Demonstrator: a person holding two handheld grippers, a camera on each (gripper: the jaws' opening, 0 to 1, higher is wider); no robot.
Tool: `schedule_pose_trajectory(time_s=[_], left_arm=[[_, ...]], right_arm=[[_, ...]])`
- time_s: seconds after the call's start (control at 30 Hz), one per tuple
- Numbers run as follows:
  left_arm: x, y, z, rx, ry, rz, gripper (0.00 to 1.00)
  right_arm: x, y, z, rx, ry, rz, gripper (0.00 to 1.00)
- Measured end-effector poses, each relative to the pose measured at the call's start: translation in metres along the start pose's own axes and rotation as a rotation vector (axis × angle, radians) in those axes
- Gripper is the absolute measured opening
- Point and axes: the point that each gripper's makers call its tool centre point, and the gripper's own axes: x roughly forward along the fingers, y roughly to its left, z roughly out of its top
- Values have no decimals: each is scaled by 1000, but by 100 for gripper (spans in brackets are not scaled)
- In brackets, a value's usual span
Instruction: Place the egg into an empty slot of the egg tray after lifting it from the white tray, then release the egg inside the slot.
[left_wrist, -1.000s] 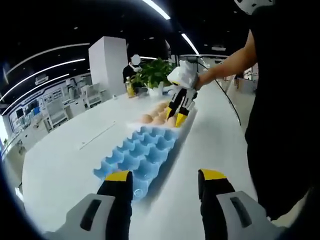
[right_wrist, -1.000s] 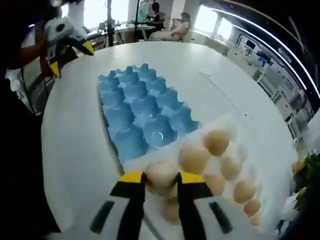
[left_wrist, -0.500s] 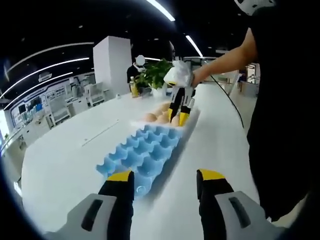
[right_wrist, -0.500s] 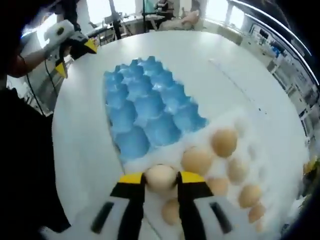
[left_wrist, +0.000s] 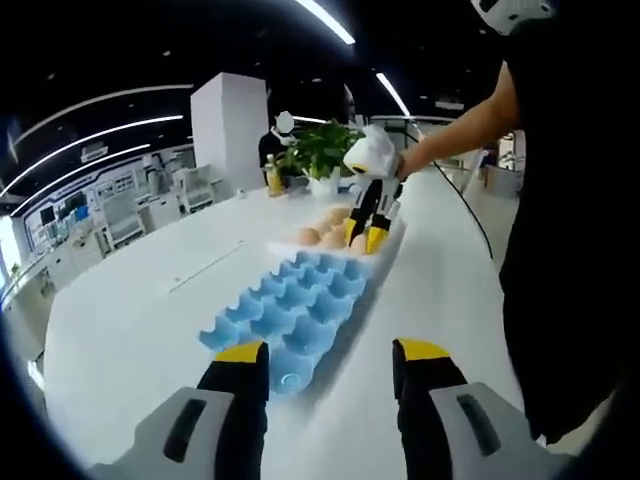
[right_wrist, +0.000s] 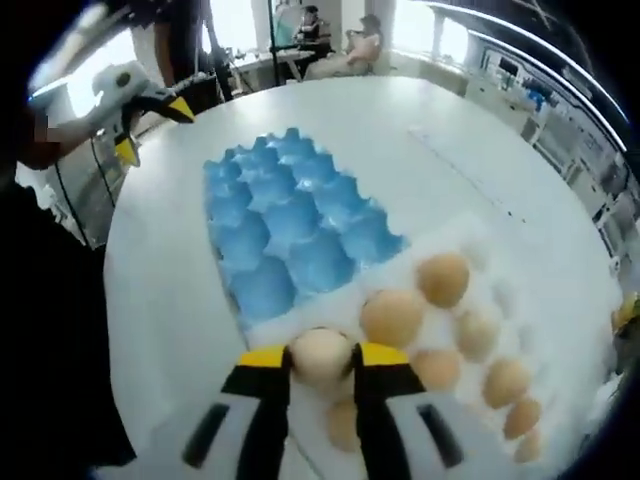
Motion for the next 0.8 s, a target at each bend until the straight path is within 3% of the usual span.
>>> schedule_pose_trajectory(time_s=[0.13,0.3,0.6,0.8], left_arm=[[-1,0,2,4,-2,-4,49],[-2,3,2,5,-1,3,49],[-4,3,3,8,-5,8,49],[-6,5,-1,6,1,14,50]], right_arm=[[-4,1,4,-134,28,-16,24],[-12,1,9,-209,62,-38,24],[-18,-1,9,-282,135,-29,24],[-23,-6,7,-283,150,-35,24]])
